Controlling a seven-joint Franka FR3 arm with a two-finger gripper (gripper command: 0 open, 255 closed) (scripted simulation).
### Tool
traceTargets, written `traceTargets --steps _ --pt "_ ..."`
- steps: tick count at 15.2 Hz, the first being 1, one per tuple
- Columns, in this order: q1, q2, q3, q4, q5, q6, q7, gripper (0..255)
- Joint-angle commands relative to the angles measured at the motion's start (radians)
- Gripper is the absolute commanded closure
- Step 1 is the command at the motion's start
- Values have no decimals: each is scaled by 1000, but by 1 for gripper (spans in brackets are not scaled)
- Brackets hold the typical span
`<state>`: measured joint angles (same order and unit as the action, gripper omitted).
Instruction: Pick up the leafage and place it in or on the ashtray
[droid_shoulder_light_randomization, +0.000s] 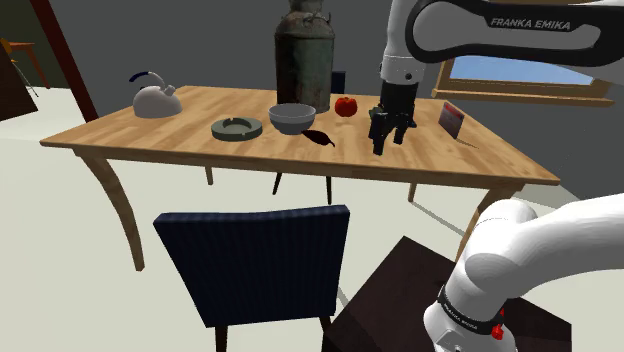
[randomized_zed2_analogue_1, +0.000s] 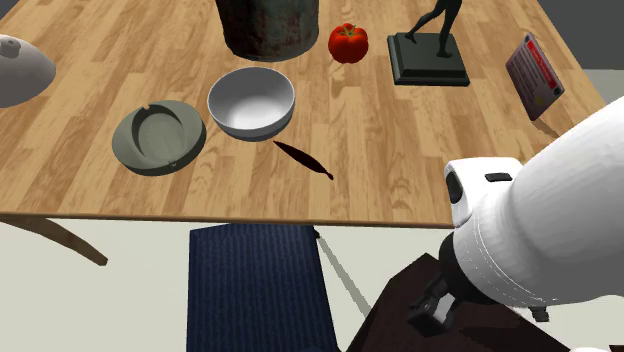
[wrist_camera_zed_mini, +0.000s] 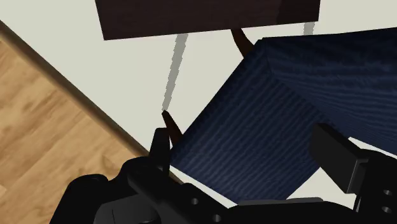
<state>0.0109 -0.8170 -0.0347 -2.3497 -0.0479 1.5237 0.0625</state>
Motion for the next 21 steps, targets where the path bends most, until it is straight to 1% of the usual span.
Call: traceTargets --steps 1,7,12,16,19,20,21 --pt "0 0 0 0 0 0 0 0" --pt "-1 66 -82 -70 -34 296 -93 0" --pt "12 163 -156 -85 -36 539 -177 0" --pt "39 262 -221 -67 -10 723 -256 0" --pt "73 344 -276 -35 31 849 -327 0" --pt "87 372 -296 -22 50 889 -355 0" --pt "94 386 -305 -15 60 906 -368 0"
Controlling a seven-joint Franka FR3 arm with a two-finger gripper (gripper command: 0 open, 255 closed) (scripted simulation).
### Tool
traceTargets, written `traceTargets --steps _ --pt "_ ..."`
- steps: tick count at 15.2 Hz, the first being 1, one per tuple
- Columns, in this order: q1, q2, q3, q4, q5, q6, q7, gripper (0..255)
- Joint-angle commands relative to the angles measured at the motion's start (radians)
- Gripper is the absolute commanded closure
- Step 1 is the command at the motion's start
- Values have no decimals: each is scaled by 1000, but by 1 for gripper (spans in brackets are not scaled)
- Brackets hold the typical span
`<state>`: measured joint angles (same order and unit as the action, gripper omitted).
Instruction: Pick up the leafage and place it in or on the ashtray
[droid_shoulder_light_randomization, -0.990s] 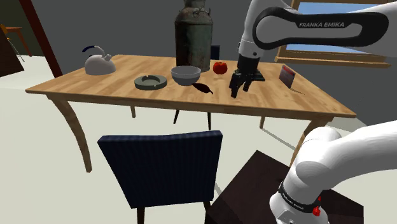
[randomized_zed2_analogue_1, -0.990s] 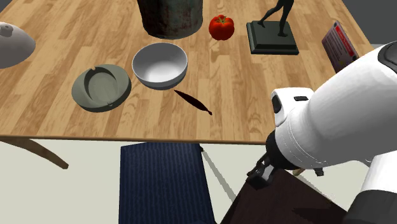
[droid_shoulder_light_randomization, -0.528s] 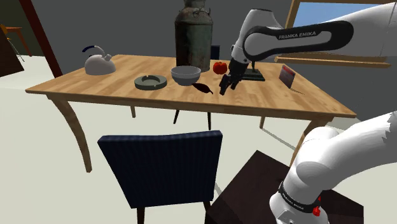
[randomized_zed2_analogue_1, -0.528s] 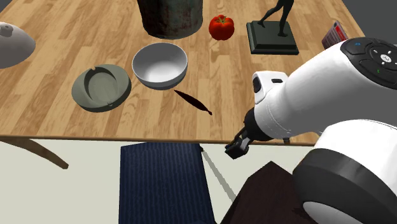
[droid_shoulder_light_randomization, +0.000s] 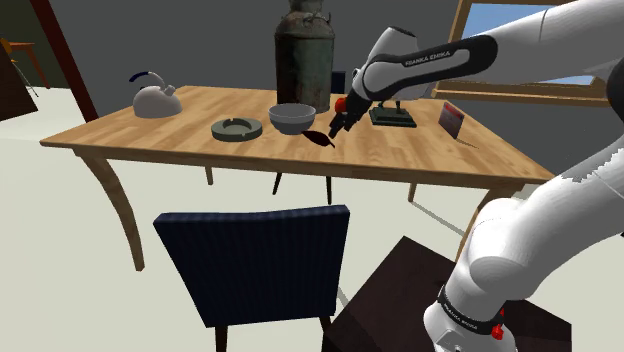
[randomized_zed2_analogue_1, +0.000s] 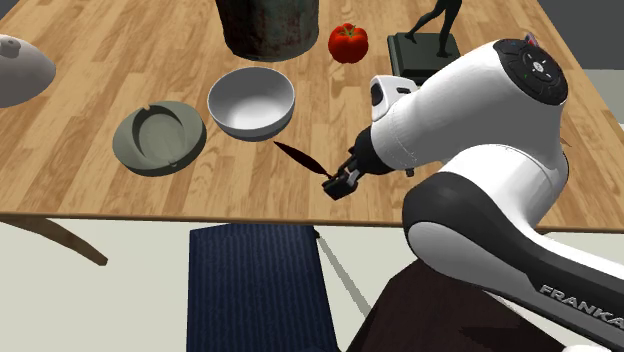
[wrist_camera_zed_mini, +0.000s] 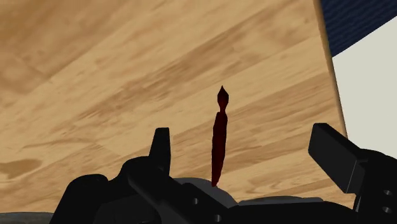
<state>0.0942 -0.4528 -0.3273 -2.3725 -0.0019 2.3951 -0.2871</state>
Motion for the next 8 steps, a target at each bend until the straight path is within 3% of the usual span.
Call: traceTargets --steps 1,8 --pt "14 32 -15 5 18 48 -22 0" --pt "37 107 -34 -9 50 135 -44 0"
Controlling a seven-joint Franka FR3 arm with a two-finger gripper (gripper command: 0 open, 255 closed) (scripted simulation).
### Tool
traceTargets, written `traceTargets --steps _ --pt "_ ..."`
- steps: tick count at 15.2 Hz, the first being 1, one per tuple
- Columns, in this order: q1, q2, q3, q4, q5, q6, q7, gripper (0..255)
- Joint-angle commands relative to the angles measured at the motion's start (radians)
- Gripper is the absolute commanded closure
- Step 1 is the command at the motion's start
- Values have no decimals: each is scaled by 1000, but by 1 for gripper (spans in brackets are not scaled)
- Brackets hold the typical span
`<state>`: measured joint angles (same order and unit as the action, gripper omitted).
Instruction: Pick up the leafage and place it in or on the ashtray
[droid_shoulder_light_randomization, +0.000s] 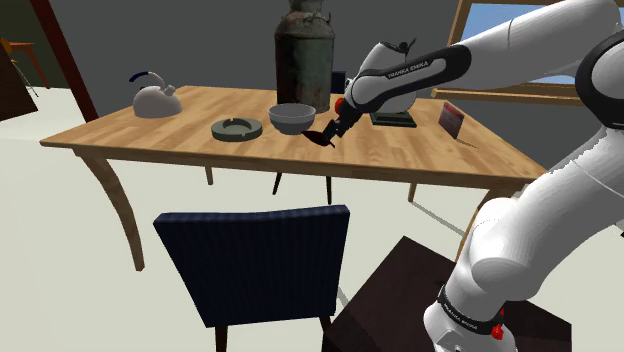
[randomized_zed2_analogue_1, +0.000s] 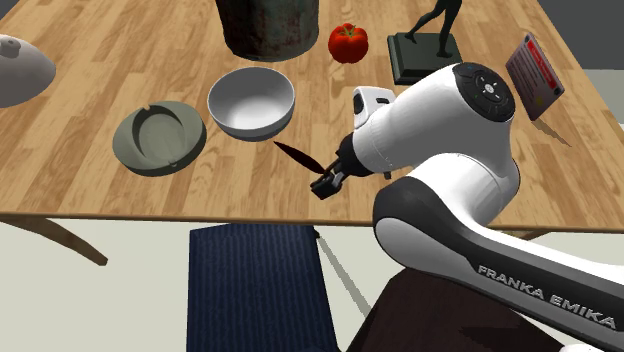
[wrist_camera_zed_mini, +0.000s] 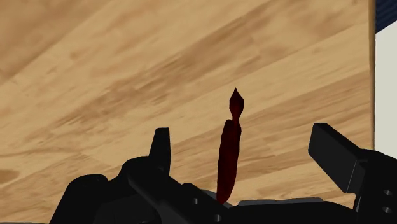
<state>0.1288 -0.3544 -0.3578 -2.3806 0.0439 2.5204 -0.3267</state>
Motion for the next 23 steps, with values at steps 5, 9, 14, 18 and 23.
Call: traceTargets --steps 5,9,14,18,23 --pt "2 8 -4 -1 4 10 -5 0" --pt "2 8 -4 -1 4 10 -5 255" --pt "2 8 -3 -1 4 10 -5 255" --pt "1 4 -1 8 1 -4 -1 255" --pt "-5 -16 10 59 -11 -73 15 255"
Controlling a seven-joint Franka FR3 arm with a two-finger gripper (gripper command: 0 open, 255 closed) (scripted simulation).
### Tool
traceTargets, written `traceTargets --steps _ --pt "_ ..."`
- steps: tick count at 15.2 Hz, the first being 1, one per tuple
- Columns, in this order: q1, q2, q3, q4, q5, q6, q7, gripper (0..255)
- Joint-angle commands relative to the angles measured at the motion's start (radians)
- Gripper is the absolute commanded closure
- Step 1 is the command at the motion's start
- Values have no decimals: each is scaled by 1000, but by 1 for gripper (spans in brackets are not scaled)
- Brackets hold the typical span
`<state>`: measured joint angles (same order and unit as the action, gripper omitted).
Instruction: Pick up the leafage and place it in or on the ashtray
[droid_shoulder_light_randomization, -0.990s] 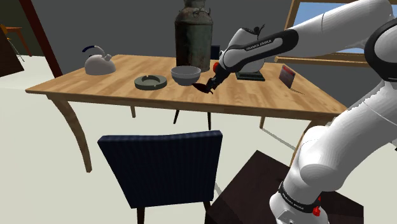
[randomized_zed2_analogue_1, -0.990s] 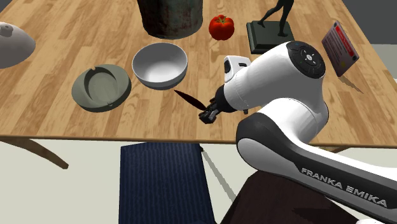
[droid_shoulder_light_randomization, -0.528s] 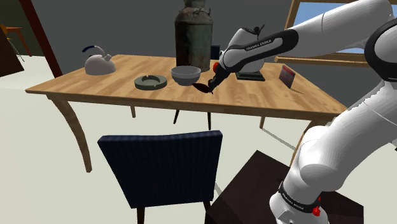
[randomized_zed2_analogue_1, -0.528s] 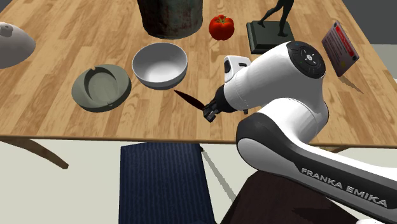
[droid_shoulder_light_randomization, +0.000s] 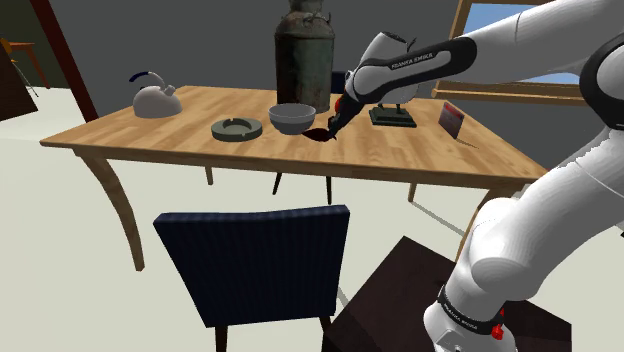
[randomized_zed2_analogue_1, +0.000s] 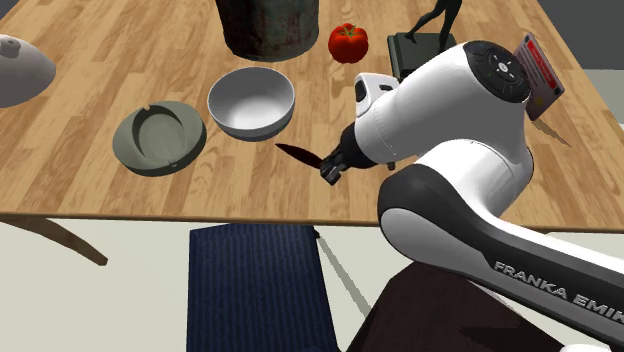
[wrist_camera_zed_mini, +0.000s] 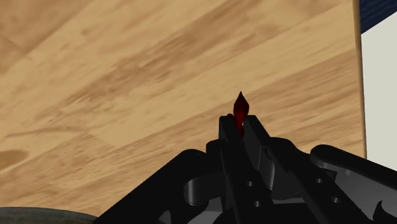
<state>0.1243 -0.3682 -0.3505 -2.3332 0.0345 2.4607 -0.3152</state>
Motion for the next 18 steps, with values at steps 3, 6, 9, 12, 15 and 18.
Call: traceTargets --steps 3,6,9,12,15,18 --pt "-3 -10 8 45 -7 -55 12 255" --pt "-4 -17 13 79 -11 -95 19 255" --pt "-4 -21 17 115 -14 -136 25 255" --pt "-5 -24 21 154 -17 -176 31 255" --pt "13 43 30 224 -1 -181 49 255" --pt "37 146 41 321 22 -178 72 255"
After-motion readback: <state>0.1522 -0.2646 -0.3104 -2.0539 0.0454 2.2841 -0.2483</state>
